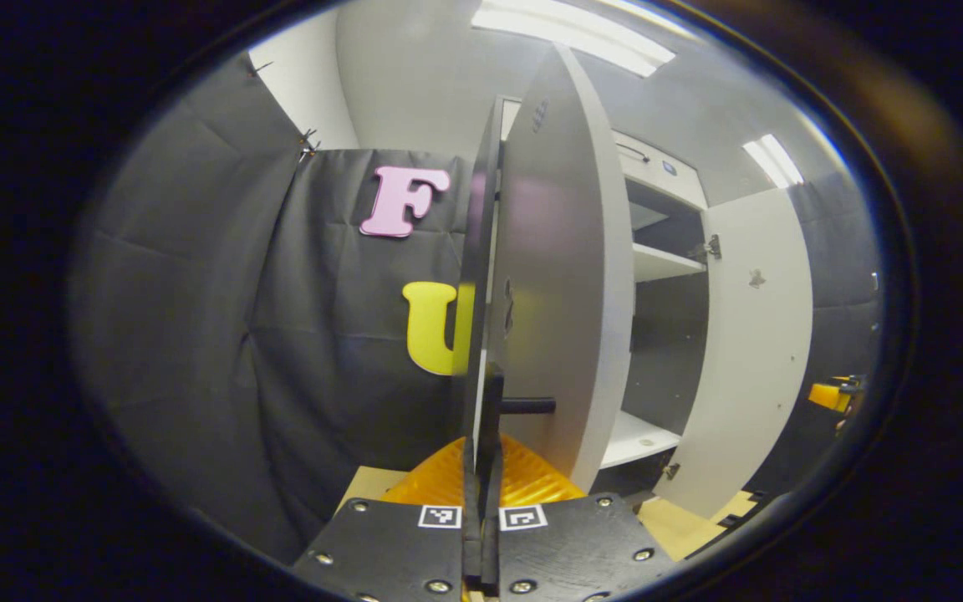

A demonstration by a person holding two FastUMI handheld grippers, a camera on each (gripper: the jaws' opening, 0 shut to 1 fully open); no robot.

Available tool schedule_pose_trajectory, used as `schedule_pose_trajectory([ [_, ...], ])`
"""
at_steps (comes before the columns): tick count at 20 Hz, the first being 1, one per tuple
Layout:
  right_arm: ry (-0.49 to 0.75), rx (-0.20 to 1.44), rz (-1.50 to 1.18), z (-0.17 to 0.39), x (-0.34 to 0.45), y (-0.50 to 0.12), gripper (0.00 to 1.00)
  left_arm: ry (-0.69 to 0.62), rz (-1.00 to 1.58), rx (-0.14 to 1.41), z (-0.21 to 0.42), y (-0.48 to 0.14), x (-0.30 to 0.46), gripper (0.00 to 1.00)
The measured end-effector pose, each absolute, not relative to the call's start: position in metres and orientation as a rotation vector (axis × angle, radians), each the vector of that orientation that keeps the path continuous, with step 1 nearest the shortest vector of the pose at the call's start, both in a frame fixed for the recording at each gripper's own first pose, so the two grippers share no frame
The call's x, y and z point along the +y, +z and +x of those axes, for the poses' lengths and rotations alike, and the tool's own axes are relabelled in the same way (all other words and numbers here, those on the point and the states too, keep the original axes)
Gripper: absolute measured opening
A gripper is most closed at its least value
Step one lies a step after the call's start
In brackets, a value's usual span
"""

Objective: Open the right door of the double-door shoe cabinet with the right hand, and open the left door with the left hand.

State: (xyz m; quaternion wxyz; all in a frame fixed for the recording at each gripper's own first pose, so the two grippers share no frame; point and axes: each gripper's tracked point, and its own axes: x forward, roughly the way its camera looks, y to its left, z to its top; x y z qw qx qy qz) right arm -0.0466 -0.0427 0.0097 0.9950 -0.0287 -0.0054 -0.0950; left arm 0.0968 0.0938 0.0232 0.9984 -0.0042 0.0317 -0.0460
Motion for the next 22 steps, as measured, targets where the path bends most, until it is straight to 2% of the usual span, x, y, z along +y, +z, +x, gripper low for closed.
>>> schedule_pose_trajectory([
  [8,-0.108,-0.052,-0.074,-0.035,-0.053,0.029,0.98,0.055,0.059,0.057,0.046,0.048,0.098,0.00],
  [14,-0.078,-0.066,-0.071,-0.023,-0.070,0.034,0.98,0.153,0.035,-0.029,0.016,0.072,0.068,0.01],
  [17,-0.011,-0.036,-0.077,-0.019,-0.063,0.024,0.98,0.176,-0.003,-0.047,0.008,0.067,0.050,0.00],
  [18,0.008,-0.026,-0.080,-0.019,-0.063,0.021,0.98,0.192,0.003,-0.039,0.006,0.061,0.046,0.05],
  [20,0.037,-0.005,-0.079,-0.020,-0.065,0.013,0.98,0.244,0.041,-0.017,0.003,0.051,0.044,0.34],
  [21,0.052,0.003,-0.075,-0.022,-0.066,0.009,0.98,0.261,0.057,-0.013,-0.001,0.047,0.038,0.36],
  [22,0.065,0.008,-0.069,-0.023,-0.067,0.007,0.98,0.267,0.072,-0.021,-0.004,0.048,0.030,0.34],
])
